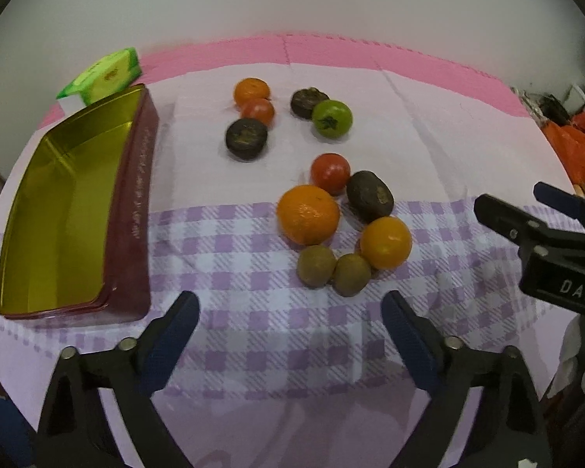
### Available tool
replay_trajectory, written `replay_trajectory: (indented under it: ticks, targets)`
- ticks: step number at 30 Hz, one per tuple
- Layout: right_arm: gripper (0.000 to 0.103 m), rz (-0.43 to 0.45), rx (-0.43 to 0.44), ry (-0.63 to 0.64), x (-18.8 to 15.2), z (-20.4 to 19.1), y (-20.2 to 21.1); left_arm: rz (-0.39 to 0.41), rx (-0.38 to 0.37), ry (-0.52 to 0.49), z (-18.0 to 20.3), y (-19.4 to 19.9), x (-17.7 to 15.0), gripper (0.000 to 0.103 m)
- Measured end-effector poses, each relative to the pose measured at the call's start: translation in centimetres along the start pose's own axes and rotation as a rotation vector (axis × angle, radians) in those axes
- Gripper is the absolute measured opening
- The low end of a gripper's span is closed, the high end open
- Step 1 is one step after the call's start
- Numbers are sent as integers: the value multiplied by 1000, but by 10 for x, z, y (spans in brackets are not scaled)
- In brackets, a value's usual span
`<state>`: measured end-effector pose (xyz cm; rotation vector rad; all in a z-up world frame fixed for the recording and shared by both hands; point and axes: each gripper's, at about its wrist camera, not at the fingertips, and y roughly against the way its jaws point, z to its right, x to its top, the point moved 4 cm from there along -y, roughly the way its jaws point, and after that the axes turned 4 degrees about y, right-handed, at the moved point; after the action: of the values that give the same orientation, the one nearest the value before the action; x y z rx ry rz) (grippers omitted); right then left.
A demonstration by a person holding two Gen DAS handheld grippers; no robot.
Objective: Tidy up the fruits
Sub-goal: 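Move the left tool to the two small brown fruits and close on them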
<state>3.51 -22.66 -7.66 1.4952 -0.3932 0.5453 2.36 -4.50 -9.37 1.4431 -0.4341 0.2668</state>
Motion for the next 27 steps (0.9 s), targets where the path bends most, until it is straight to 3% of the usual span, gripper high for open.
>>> replay_trajectory:
  ticks: [18,24,27]
  targets:
    - [103,-11,6,-17,1,6,-4,-54,-28,-61,23,-29,9,61]
    - [103,-11,8,-13,0,4,-4,-52,-44,-70,28,-32,10,45]
    - [103,-11,8,-13,0,3,-4,-52,-48,-67,28,-31,9,44]
